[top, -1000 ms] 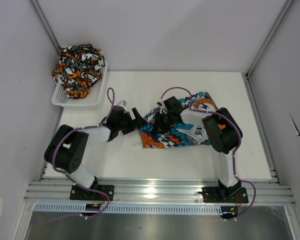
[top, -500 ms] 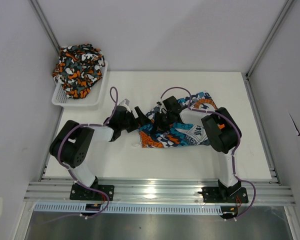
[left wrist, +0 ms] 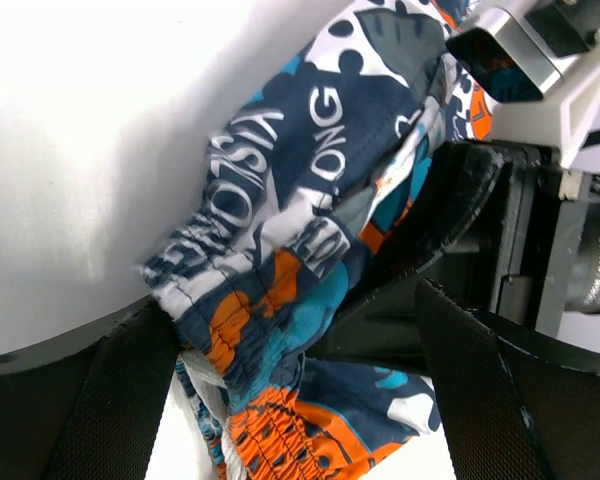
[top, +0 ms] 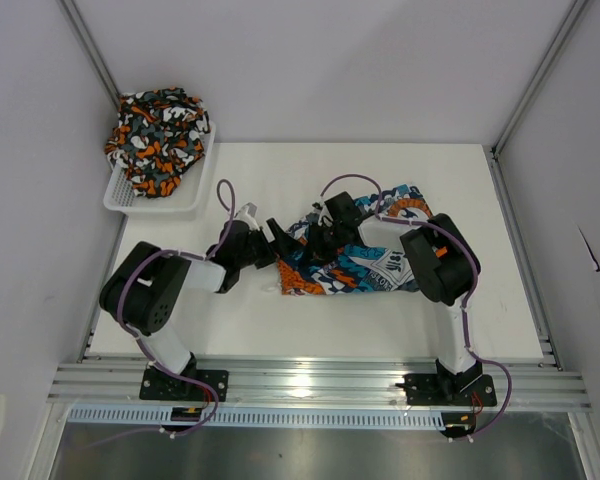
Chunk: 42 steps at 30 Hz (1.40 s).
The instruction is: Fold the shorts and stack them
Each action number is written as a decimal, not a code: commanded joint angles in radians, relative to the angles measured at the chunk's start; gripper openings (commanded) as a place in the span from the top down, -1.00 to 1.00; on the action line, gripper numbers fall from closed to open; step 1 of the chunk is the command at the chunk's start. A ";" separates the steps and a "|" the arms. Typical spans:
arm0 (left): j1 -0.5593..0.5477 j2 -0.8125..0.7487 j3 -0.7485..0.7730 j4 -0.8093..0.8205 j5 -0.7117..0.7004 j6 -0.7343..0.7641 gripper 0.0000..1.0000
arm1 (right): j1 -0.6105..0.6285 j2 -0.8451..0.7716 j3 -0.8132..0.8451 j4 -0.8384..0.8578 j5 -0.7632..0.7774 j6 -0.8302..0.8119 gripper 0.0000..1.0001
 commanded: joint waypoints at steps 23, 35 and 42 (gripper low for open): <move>-0.022 -0.017 -0.085 0.068 0.013 -0.040 -0.15 | -0.026 0.020 -0.095 0.235 -0.022 0.127 0.68; -0.016 -0.014 0.159 -0.326 -0.030 0.019 1.00 | 0.011 -0.041 -0.147 0.262 0.053 0.125 0.67; 0.022 -0.013 0.392 -0.757 -0.061 0.136 1.00 | 0.011 -0.194 -0.188 0.267 0.122 0.076 0.33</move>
